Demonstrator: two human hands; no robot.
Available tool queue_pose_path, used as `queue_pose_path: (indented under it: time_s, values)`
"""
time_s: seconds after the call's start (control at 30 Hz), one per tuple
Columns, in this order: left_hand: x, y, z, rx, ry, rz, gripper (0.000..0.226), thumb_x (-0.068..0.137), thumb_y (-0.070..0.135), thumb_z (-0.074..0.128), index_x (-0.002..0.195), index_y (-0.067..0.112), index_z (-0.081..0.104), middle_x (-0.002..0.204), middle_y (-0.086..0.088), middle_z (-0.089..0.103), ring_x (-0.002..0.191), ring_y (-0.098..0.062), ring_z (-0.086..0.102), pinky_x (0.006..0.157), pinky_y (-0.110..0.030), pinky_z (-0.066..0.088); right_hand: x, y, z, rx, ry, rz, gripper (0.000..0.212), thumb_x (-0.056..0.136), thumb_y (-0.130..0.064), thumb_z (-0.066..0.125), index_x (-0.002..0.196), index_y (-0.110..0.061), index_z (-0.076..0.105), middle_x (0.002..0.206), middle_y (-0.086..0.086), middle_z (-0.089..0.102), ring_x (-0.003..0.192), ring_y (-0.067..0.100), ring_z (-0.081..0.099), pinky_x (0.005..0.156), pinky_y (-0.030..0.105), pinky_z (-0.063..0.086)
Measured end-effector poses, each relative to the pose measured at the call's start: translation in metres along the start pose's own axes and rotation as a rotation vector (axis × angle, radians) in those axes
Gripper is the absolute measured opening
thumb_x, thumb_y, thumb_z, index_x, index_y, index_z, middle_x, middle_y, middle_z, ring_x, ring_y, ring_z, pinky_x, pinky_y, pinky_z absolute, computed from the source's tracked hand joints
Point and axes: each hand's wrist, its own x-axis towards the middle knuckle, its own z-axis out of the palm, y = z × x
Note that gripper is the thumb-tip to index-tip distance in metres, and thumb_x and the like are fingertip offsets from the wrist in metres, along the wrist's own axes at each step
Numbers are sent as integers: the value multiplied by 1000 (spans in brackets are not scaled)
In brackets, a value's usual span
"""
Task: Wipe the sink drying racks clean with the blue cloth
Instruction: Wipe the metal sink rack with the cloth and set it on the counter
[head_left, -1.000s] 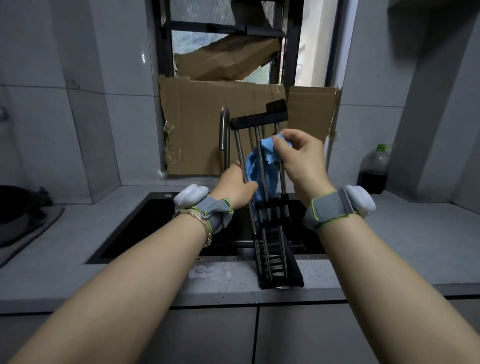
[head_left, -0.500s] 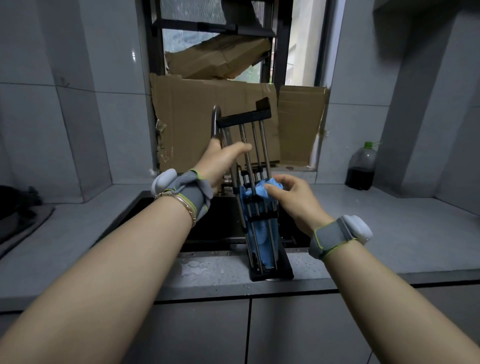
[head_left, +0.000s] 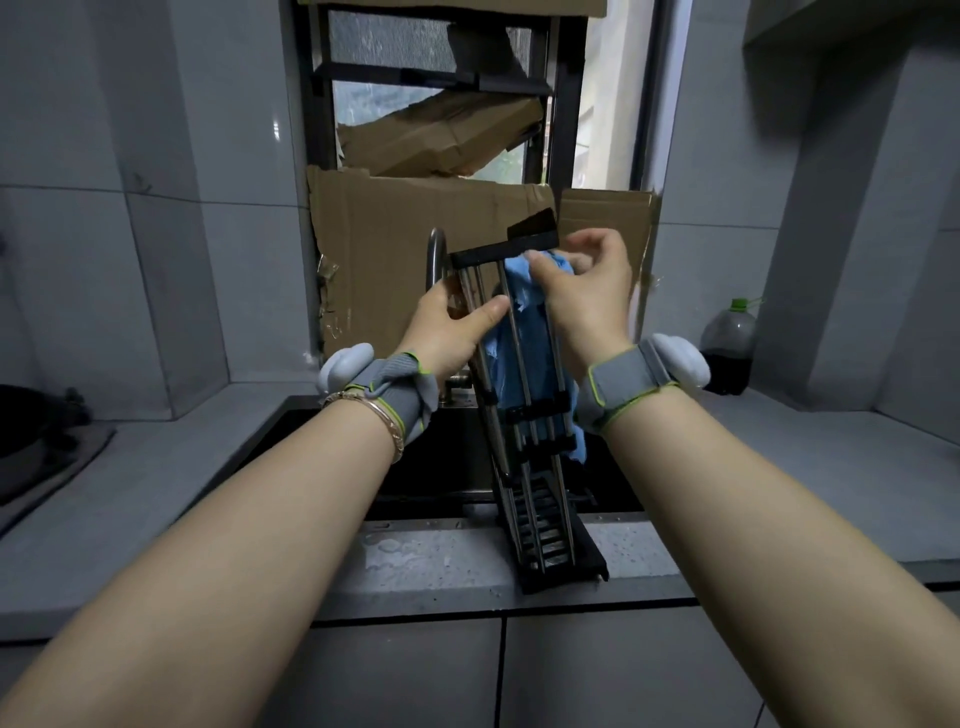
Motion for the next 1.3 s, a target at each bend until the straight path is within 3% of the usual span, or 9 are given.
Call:
queue_pose_path:
  time_s: [0.13, 0.23, 0.4, 0.57, 0.73, 1.0, 1.13, 1.2, 1.3]
  values:
    - [2, -1, -7, 43, -51, -5, 42, 82, 39, 69, 115, 18, 54, 111, -1, 63, 105, -24, 61, 94, -44, 49, -9, 5, -3, 24, -73, 9, 24, 82, -7, 67, 87, -17, 46, 72, -1, 58, 63, 11, 55, 63, 28, 50]
    - [3, -4, -8, 88, -67, 0, 35, 83, 39, 69, 109, 24, 50, 108, -6, 61, 99, -27, 61, 90, -50, 51, -12, 10, -12, 8, -125, 19, 21, 82, -6, 66, 80, -20, 50, 70, 4, 59, 66, 19, 56, 64, 36, 50]
    - [6, -7, -8, 86, -41, -1, 33, 85, 37, 66, 111, 25, 49, 102, -5, 57, 94, -26, 59, 82, -41, 49, -35, 36, -33, 5, -167, 144, 18, 81, -2, 67, 75, -14, 57, 68, 4, 58, 62, 10, 54, 60, 21, 46]
    - [1, -4, -3, 56, -39, -18, 44, 84, 43, 66, 118, 22, 49, 127, -19, 57, 117, -38, 54, 97, -53, 44, -48, 56, -49, -146, -186, 185, 29, 79, 3, 66, 67, -16, 49, 66, 1, 51, 61, 8, 47, 54, 10, 40]
    - [-2, -2, 2, 106, -29, -1, 60, 85, 45, 63, 132, 14, 44, 129, -18, 56, 119, -34, 54, 100, -52, 45, -22, 27, -33, -92, -99, 62, 24, 79, -4, 70, 68, -17, 54, 70, 1, 55, 68, 13, 51, 66, 25, 46]
    - [-6, 0, 2, 136, -35, 28, 58, 87, 40, 62, 134, 12, 40, 128, -21, 55, 119, -36, 53, 99, -47, 44, 2, -28, -13, -5, 253, -329, 19, 77, -11, 70, 68, -23, 60, 67, -11, 59, 64, 1, 53, 64, 16, 46]
    - [-8, 9, 8, 110, -64, 107, 48, 79, 33, 70, 116, 11, 47, 112, -23, 61, 106, -37, 59, 82, -41, 48, 0, -33, 13, -379, -39, -544, 9, 79, -18, 68, 82, -11, 72, 79, -2, 69, 75, 13, 62, 75, 30, 51]
    - [-5, 8, 8, 125, -98, 171, 40, 70, 27, 66, 105, 14, 53, 101, -15, 64, 96, -24, 61, 78, -39, 48, -10, -18, 22, -533, -128, -688, 13, 77, -18, 66, 81, -9, 73, 82, 5, 72, 77, 24, 66, 79, 34, 49]
    - [-3, 7, 0, 126, -120, 207, 18, 79, 9, 60, 96, 15, 56, 88, 1, 63, 83, -9, 54, 72, -28, 47, -19, -5, 20, -537, -146, -860, 10, 72, -10, 66, 80, -9, 73, 85, 5, 73, 83, 25, 68, 89, 40, 35]
